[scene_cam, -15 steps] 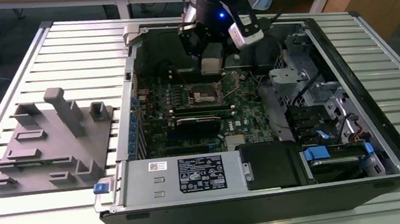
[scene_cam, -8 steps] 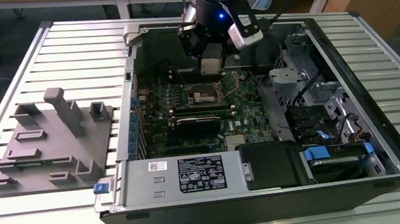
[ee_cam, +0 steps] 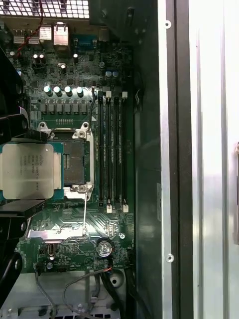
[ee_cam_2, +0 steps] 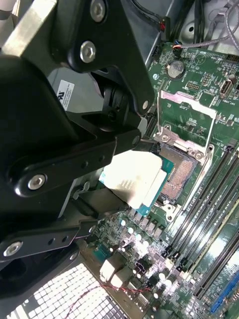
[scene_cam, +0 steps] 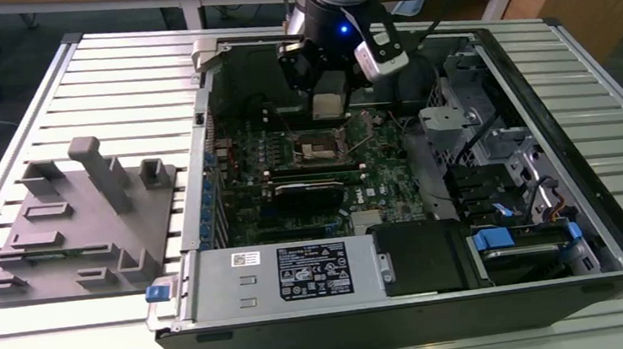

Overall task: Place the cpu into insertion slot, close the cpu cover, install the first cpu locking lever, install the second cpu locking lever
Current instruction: 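Place the cpu into insertion slot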

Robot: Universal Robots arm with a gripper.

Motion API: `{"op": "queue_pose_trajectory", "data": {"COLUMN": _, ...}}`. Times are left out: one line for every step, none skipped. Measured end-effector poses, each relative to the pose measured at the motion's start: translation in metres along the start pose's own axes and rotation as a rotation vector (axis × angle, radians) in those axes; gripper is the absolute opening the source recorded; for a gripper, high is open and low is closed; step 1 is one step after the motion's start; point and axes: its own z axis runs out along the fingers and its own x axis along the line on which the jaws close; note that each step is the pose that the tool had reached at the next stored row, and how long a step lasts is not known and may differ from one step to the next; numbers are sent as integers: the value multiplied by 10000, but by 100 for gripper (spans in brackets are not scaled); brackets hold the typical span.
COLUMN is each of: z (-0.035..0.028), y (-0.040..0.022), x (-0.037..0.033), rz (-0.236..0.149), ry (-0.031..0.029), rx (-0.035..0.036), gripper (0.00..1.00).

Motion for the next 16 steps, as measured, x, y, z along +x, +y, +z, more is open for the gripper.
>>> {"op": "queue_pose_trajectory", "data": {"z": 5, "y": -1, "x": 5, "rz": 0, "ry": 0, "rx": 0, "gripper": 54}}
{"op": "queue_pose_trajectory", "data": {"z": 8, "y": -1, "x": 10, "rz": -1, "ry": 0, "rx": 1, "gripper": 54}}
{"op": "queue_pose_trajectory", "data": {"z": 12, "y": -2, "x": 18, "rz": -1, "ry": 1, "rx": 1, "gripper": 54}}
{"op": "queue_pose_trajectory", "data": {"z": 16, "y": -2, "x": 25, "rz": -1, "ry": 0, "rx": 0, "gripper": 54}}
{"op": "queue_pose_trajectory", "data": {"z": 19, "y": -3, "x": 31, "rz": -1, "ry": 0, "rx": 1, "gripper": 54}}
{"op": "queue_pose_trajectory", "data": {"z": 23, "y": -3, "x": 36, "rz": -1, "ry": 0, "rx": 1, "gripper": 54}}
{"op": "queue_pose_trajectory", "data": {"z": 28, "y": -3, "x": 41, "rz": -1, "ry": 0, "rx": 0, "gripper": 54}}
{"op": "queue_pose_trajectory", "data": {"z": 35, "y": -4, "x": 44, "rz": -2, "ry": 0, "rx": 0, "gripper": 54}}
{"op": "queue_pose_trajectory", "data": {"z": 42, "y": -5, "x": 45, "rz": -2, "ry": 0, "rx": 1, "gripper": 54}}
{"op": "queue_pose_trajectory", "data": {"z": 50, "y": -6, "x": 46, "rz": -3, "ry": 0, "rx": 1, "gripper": 54}}
{"op": "queue_pose_trajectory", "data": {"z": 58, "y": -7, "x": 48, "rz": -2, "ry": 0, "rx": 0, "gripper": 54}}
{"op": "queue_pose_trajectory", "data": {"z": 64, "y": -7, "x": 49, "rz": -2, "ry": 0, "rx": -1, "gripper": 54}}
{"op": "queue_pose_trajectory", "data": {"z": 66, "y": -7, "x": 50, "rz": -2, "ry": 1, "rx": 2, "gripper": 54}}
{"op": "queue_pose_trajectory", "data": {"z": 66, "y": -8, "x": 51, "rz": -1, "ry": 1, "rx": 3, "gripper": 54}}
{"op": "queue_pose_trajectory", "data": {"z": 65, "y": -8, "x": 51, "rz": -2, "ry": 2, "rx": 3, "gripper": 54}}
{"op": "queue_pose_trajectory", "data": {"z": 74, "y": -8, "x": 56, "rz": -2, "ry": 0, "rx": 1, "gripper": 54}}
